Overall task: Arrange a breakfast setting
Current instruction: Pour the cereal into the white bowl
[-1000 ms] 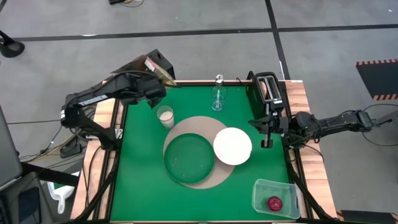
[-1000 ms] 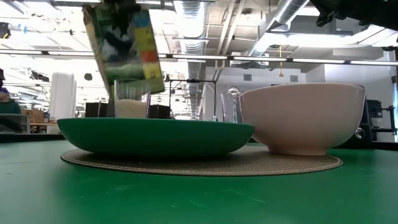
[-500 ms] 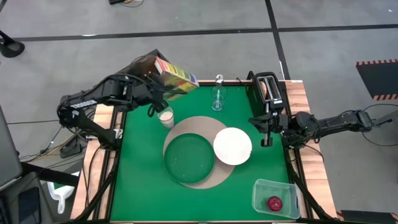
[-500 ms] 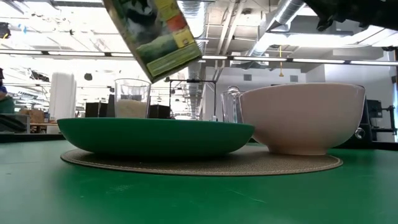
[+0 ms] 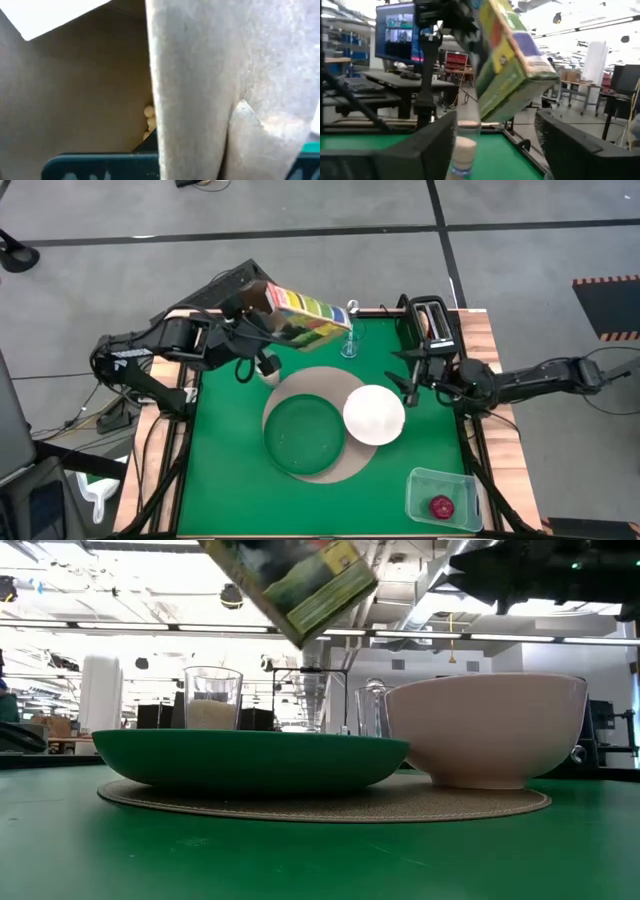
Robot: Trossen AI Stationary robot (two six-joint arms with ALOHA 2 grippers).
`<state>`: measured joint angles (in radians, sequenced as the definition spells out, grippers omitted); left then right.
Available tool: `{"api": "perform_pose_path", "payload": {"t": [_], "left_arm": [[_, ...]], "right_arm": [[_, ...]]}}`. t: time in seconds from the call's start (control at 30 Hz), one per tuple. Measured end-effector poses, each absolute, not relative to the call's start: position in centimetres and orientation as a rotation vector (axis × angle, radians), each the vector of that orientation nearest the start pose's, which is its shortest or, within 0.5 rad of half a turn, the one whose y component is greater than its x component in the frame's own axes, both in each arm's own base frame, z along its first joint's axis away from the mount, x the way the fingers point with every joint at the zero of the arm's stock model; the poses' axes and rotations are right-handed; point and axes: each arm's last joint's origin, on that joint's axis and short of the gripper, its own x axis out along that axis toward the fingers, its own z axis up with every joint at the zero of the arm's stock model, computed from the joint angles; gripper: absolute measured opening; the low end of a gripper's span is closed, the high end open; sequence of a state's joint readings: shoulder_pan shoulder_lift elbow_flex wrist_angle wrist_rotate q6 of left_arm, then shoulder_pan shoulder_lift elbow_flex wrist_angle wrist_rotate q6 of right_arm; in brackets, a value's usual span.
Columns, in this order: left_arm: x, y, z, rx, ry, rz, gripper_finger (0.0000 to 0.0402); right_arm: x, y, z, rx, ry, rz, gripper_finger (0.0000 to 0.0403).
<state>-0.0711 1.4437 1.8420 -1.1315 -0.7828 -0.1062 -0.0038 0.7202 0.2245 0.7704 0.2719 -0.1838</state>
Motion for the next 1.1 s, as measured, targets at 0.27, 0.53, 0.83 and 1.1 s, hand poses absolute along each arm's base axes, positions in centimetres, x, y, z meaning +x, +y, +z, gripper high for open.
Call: {"api": "perform_pose_path", "payload": {"t": [0.27, 0.53, 0.83, 1.1], "left_arm": [[26.1, -1.6, 46.3, 0.238, 0.563, 0.621, 0.0], [26.3, -2.6, 46.8, 0.237, 0.511, 0.584, 0.0], [27.1, -2.8, 46.7, 0.227, 0.49, 0.562, 0.0], [28.5, -3.3, 46.3, 0.242, 0.473, 0.517, 0.0]], "right_arm": [[16.2, -1.0, 24.5, -0.144, -0.337, -0.308, 0.0317], [17.0, -1.0, 24.2, -0.16, -0.361, -0.31, 0.0317], [18.1, -1.0, 23.3, -0.162, -0.325, -0.279, 0.032], [20.4, -1.0, 23.8, -0.1, -0.249, -0.265, 0.0391]]}}
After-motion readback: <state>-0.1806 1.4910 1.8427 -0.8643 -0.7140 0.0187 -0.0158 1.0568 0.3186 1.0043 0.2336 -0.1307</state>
